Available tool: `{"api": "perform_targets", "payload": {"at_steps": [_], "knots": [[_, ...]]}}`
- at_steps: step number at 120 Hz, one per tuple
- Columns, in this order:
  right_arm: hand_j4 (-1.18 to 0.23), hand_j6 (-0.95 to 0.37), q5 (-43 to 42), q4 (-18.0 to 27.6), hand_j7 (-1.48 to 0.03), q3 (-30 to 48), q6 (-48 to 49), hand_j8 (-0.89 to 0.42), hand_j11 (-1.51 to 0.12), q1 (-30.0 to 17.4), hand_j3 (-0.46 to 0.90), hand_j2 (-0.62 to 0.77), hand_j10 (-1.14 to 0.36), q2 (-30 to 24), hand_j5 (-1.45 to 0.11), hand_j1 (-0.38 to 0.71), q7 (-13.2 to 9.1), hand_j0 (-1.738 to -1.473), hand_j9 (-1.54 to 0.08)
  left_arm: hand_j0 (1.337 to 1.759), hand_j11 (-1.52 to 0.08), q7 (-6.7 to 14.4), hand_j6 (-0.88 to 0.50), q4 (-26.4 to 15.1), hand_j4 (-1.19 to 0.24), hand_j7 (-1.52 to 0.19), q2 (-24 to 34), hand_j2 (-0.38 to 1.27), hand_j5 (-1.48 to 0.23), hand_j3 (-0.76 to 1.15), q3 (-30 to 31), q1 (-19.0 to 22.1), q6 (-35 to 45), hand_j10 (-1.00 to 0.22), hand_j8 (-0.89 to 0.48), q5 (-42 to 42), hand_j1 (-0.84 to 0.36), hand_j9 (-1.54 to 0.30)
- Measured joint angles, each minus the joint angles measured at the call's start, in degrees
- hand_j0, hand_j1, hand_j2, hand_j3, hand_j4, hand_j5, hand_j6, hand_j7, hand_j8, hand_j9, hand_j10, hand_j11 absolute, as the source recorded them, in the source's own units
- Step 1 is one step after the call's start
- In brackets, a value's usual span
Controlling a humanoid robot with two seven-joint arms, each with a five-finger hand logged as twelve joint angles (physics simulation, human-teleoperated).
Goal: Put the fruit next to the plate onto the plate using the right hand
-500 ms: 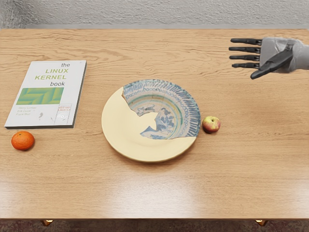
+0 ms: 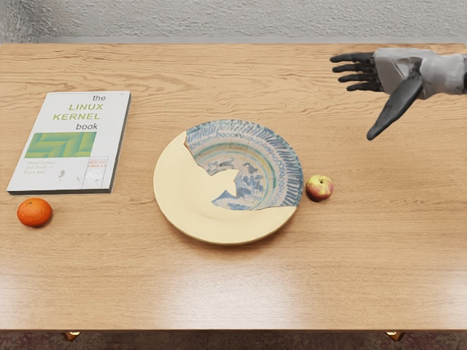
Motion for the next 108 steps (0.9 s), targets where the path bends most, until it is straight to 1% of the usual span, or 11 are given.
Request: {"api": "perform_targets", "payload": {"at_steps": [8,14,21,26,32,46,66,86,97,108], "knots": [[-0.04,-0.04,-5.87,5.36,-0.05,0.36,0.00,-0.04,-0.05,-1.84,0.00,-0.01,-0.04,-1.22,-0.05,-0.30,3.23,-1.658,-0.05,1.658,-0.32,0.00,-0.25,0.00,-0.25,-0.32,0.00,0.05,-0.32,0.00,0.00,-0.04,0.00,-0.25,-0.25,0.00,0.06,-0.32],[-0.04,-0.04,-9.72,9.03,-0.06,0.51,-0.22,-0.04,-0.06,-3.66,0.00,-0.01,-0.04,-2.51,-0.06,-0.30,6.55,-1.658,-0.06,1.658,-0.32,0.00,-0.25,0.00,-0.25,-0.32,0.00,0.05,-0.32,0.00,0.00,-0.06,0.00,-0.25,-0.25,0.00,0.06,-0.32],[-0.05,-0.05,-13.40,12.43,-0.06,0.56,-3.07,-0.05,-0.06,-6.17,0.00,-0.01,-0.05,-3.95,-0.06,-0.29,10.26,-1.658,-0.06,1.658,-0.32,0.00,-0.25,0.00,-0.25,-0.32,0.00,0.05,-0.32,0.00,0.00,0.00,0.00,-0.24,-0.25,0.00,0.06,-0.32],[-0.05,-0.05,-15.45,14.55,-0.07,0.47,-6.14,-0.05,-0.07,-7.92,0.00,-0.01,-0.05,-4.60,-0.07,-0.29,12.03,-1.658,-0.07,1.658,-0.32,0.00,-0.25,0.00,-0.25,-0.32,0.00,0.05,-0.32,0.00,0.00,0.00,0.00,-0.24,-0.25,0.00,0.06,-0.32],[-0.06,-0.06,-17.51,16.56,-0.07,0.27,-10.08,-0.06,-0.07,-9.81,0.00,-0.01,-0.06,-4.92,-0.07,-0.28,13.39,-1.658,-0.07,1.658,-0.32,0.00,-0.25,0.00,-0.25,-0.32,0.00,0.05,-0.32,0.00,0.00,0.00,0.00,-0.24,-0.25,0.00,0.06,-0.32],[-0.07,-0.07,-20.74,19.61,-0.08,0.02,-19.10,-0.07,-0.08,-14.26,0.00,-0.01,-0.06,-4.65,-0.08,-0.28,14.79,-1.658,-0.08,1.658,-0.32,0.00,-0.25,0.00,-0.25,-0.32,0.00,0.05,-0.32,0.00,0.00,0.00,0.00,-0.24,-0.25,0.00,0.06,-0.32],[-0.09,-0.10,-24.27,20.68,-0.12,-1.12,-26.45,-0.09,-0.12,-18.30,0.00,-0.02,-0.09,-2.80,-0.12,-0.24,15.48,-1.658,-0.12,1.658,-0.32,0.00,-0.25,0.00,-0.25,-0.32,0.00,0.05,-0.32,0.00,0.00,-0.02,0.00,-0.24,-0.25,0.00,0.06,-0.32],[-0.19,-0.19,-25.92,20.75,-0.24,-2.96,-30.80,-0.19,-0.24,-20.48,0.00,-0.03,-0.19,-1.55,-0.24,-0.13,15.95,-1.658,-0.24,1.658,-0.32,0.00,-0.25,0.00,-0.25,-0.32,0.00,0.05,-0.32,0.00,0.00,-0.01,0.00,-0.24,-0.25,0.00,0.06,-0.32],[-0.24,-0.24,-26.86,20.78,-0.31,-3.59,-32.99,-0.24,-0.31,-22.22,0.00,-0.04,-0.24,-1.25,-0.31,-0.07,17.65,-1.658,-0.31,1.658,-0.32,0.00,-0.25,-0.01,-0.25,-0.32,0.00,0.05,-0.32,0.00,0.00,-0.06,0.00,-0.24,-0.25,0.00,0.06,-0.32],[-0.27,-0.27,-28.37,20.79,-0.35,-4.37,-36.33,-0.27,-0.35,-23.88,0.00,-0.05,-0.27,-0.42,-0.35,-0.03,18.54,-1.658,-0.35,1.658,-0.32,0.00,-0.25,0.00,-0.25,-0.32,0.00,0.05,-0.32,0.00,0.00,-0.01,0.00,-0.24,-0.25,0.00,0.06,-0.32]]}}
